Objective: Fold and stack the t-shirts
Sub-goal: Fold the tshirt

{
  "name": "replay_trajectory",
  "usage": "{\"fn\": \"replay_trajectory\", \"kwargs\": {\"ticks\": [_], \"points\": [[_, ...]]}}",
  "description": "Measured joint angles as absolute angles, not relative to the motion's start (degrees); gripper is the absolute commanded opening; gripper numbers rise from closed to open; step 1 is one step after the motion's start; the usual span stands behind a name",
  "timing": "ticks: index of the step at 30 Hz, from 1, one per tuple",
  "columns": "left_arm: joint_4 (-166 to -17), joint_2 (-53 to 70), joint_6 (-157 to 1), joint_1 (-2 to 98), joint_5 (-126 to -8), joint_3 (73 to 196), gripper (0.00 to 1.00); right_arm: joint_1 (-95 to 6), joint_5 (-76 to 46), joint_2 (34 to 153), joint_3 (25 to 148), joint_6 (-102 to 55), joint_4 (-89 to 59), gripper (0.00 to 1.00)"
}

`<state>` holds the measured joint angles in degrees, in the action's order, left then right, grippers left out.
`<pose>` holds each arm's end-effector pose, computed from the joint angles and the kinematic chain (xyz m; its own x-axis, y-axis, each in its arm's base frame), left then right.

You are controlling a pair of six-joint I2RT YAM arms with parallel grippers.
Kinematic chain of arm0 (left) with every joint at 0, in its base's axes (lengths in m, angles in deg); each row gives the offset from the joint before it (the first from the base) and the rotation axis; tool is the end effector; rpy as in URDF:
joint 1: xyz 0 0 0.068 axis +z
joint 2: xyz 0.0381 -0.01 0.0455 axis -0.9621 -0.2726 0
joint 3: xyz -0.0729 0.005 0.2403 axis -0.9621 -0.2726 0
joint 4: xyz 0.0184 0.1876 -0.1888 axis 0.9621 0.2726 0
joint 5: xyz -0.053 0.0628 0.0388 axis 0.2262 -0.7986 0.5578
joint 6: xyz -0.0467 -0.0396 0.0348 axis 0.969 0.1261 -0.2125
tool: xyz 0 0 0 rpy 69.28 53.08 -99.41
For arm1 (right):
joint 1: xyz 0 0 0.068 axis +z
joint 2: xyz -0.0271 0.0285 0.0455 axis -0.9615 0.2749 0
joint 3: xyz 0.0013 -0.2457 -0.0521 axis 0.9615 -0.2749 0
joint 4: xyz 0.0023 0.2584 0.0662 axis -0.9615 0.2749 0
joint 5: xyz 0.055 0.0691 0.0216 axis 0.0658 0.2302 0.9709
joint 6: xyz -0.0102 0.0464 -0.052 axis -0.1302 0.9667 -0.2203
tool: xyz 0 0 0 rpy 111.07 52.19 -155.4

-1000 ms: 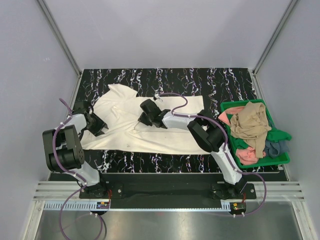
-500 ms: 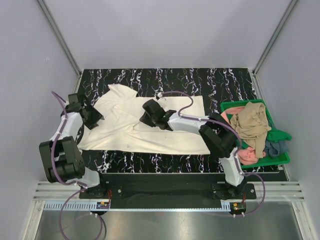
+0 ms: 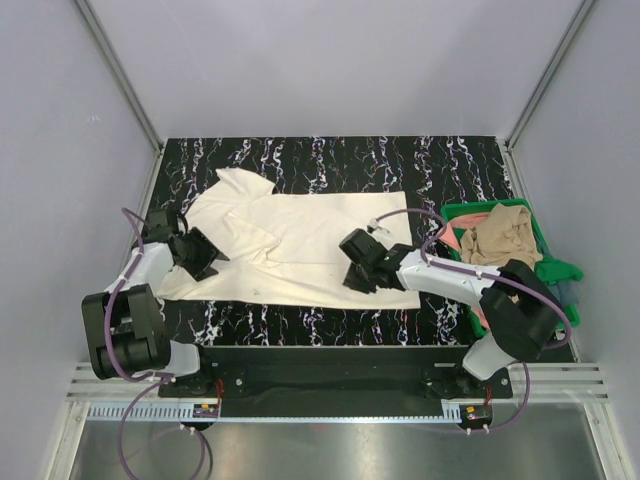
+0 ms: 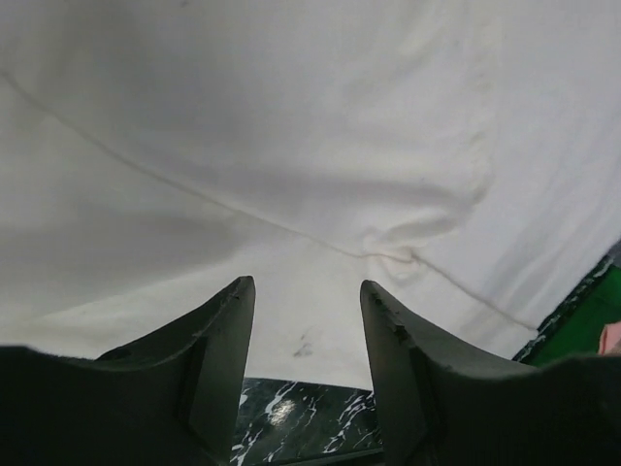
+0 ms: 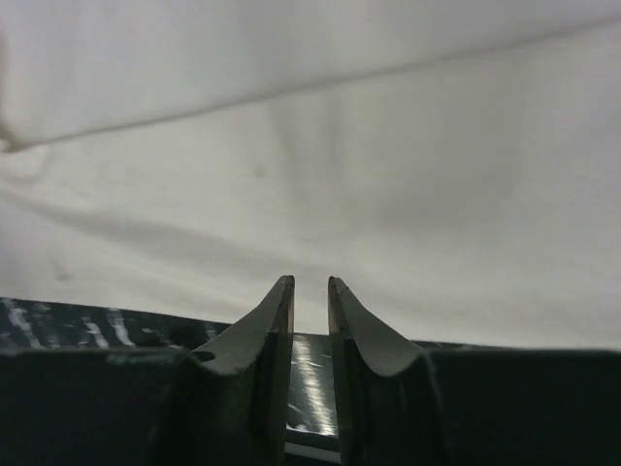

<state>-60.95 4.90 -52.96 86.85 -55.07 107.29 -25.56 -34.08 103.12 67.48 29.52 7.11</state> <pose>0.2719 0.0409 0.1456 -0.6642 -0.7253 -0.1812 -0.5629 0.6447 -0.5172 0.2307 0.2440 0.1547 -0.8526 0.3180 -0.4145 0.1457 0.9066 0.3960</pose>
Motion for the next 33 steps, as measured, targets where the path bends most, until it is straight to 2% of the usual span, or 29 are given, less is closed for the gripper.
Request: {"fn": "replay_trajectory", "kwargs": {"ticks": [10, 15, 22, 25, 28, 33], "points": [[-53.43, 3.28, -51.67, 86.89, -75.50, 106.72, 0.44, -26.21, -35.02, 97.68, 54.63, 36.08, 11.44, 0.28], [-50.55, 3.04, -51.69, 86.89, -78.85, 106.70, 0.43, -26.23, -35.59, 95.82, 52.25, 39.34, 10.34, 0.29], [-46.33, 14.30, -50.84, 86.89, -85.93, 106.76, 0.45, -26.28, -35.50, 93.00, 49.95, 41.24, 10.26, 0.31], [-45.08, 17.10, -52.63, 86.96, -85.43, 107.79, 0.45, -26.32, -34.70, 91.60, 49.71, 39.60, 11.96, 0.34], [-45.48, 19.59, -55.63, 86.98, -80.09, 109.76, 0.51, -26.34, -32.64, 89.02, 50.76, 35.40, 13.62, 0.38], [-48.10, 23.61, -60.13, 86.89, -70.76, 119.37, 0.57, -28.77, -28.95, 86.71, 60.44, 25.57, 15.02, 0.38]]}}
